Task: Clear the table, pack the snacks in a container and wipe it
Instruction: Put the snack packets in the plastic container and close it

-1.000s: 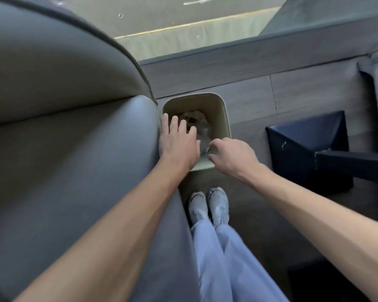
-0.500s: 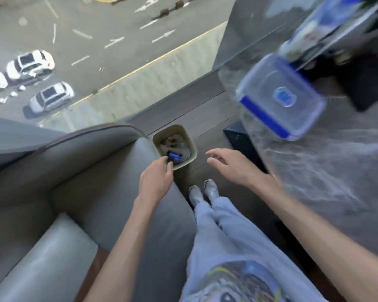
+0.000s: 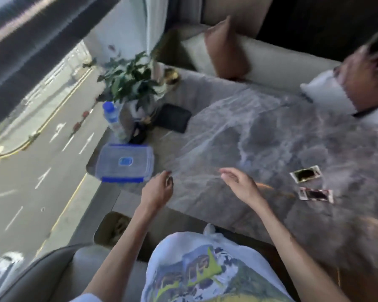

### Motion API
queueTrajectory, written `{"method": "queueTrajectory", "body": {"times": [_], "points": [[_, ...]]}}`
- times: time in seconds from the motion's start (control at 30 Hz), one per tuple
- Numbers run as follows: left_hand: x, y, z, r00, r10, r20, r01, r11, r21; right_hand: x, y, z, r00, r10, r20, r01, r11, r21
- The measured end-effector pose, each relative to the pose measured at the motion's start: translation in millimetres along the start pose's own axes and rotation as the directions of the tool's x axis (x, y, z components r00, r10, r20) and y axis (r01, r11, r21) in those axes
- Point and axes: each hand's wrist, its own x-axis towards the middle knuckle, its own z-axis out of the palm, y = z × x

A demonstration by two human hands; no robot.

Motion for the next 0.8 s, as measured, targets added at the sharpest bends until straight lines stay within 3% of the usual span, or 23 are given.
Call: {"method": "queueTrajectory", "body": {"times": [0.17, 0.33, 0.5, 0.67, 0.8], "points": [[11.6, 43.6, 22.7, 1.000, 0.011, 0.029, -0.011, 1.000, 0.013, -1.0, 42.9, -58.5, 0.998, 0.049, -0.049, -0.045, 0.996, 0.072], [14.1, 32.6, 23.7, 0.998, -0.045, -0.043, 0.044, 0.999, -0.019, 9.2, 57.9, -64.2, 0.998, 0.057, -0.024, -0.055, 0.997, 0.056], [18.0, -19.6, -10.6, 0.953, -0.231, -0.198, 0.206, 0.969, -0.138, 38.1, 36.7, -21.6, 0.992, 0.041, 0.118, -0.039, 0.999, -0.014], [27.5, -80.0, -65.4, 0.835, -0.417, -0.359, 0.283, 0.884, -0.371, 71.9, -11.9, 45.9, 0.956, 0.052, 0.288, -0.031, 0.996, -0.078], [45.7, -122.1, -103.4, 0.812, -0.480, -0.331, 0.331, 0.847, -0.417, 95.6, -48.8, 102.5, 0.951, 0.099, 0.292, -0.073, 0.992, -0.099]]}}
